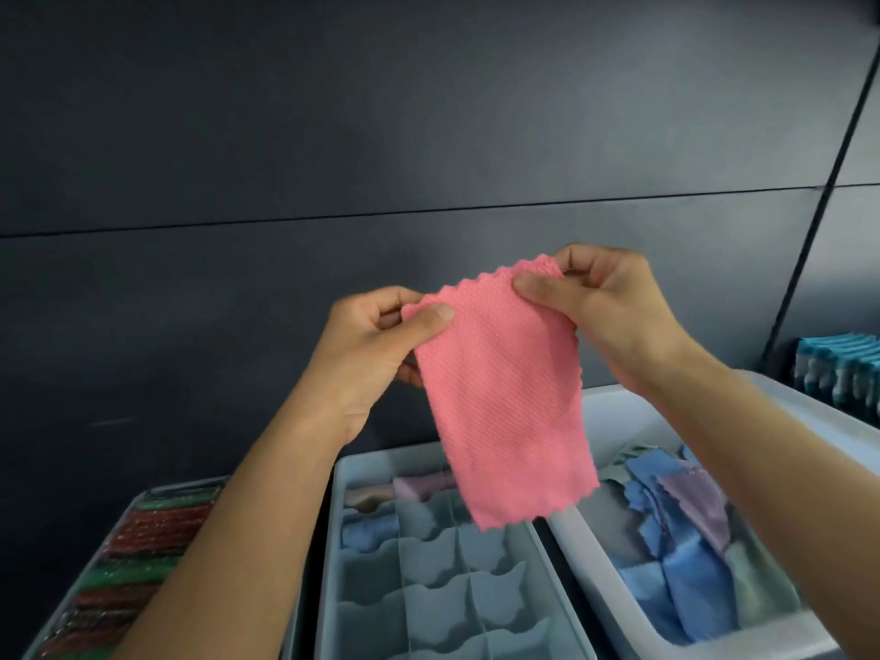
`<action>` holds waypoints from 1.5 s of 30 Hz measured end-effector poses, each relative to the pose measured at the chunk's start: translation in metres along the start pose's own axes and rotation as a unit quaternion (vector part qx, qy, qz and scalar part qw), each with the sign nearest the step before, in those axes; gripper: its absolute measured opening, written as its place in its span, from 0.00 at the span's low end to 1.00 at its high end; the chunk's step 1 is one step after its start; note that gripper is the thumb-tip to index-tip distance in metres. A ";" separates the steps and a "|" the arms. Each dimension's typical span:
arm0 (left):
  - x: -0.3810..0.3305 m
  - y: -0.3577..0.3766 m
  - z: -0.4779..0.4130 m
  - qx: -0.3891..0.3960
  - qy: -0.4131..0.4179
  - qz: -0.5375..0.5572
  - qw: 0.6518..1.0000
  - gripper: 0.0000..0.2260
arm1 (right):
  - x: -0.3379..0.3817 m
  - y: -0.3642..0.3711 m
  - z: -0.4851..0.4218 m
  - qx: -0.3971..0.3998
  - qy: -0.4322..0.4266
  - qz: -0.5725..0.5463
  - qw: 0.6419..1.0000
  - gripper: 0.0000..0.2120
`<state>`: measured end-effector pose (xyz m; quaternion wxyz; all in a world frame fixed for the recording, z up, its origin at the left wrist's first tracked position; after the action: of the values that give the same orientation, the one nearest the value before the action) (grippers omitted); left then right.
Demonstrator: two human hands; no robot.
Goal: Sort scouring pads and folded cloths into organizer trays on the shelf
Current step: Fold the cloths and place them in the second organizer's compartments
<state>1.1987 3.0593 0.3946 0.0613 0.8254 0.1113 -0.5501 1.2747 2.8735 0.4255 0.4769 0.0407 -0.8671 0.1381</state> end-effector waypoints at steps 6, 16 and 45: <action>-0.016 -0.010 0.006 -0.082 0.044 -0.027 0.995 0.04 | 0.023 0.019 0.013 -0.058 -0.078 0.108 0.989 0.11; -0.016 -0.004 0.018 -0.096 0.032 0.042 0.994 0.03 | 0.031 0.057 0.029 0.018 -0.088 0.058 0.994 0.08; 0.044 0.011 0.035 -0.038 -0.071 0.113 0.990 0.10 | 0.013 0.042 0.022 0.025 0.010 -0.046 0.999 0.07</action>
<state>1.1859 3.0457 0.3404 0.1615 0.7888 0.0337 -0.5921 1.2412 2.9083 0.4170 0.4904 0.0914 -0.8556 0.1381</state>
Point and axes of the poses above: each hand's wrist, its own z-axis away from the middle knuckle, its own y-axis out of the palm, x = y × z, the point moved 10 cm from there along -z, towards the middle knuckle, and after that the axes turned 5 degrees about z, right-handed, at the moved point
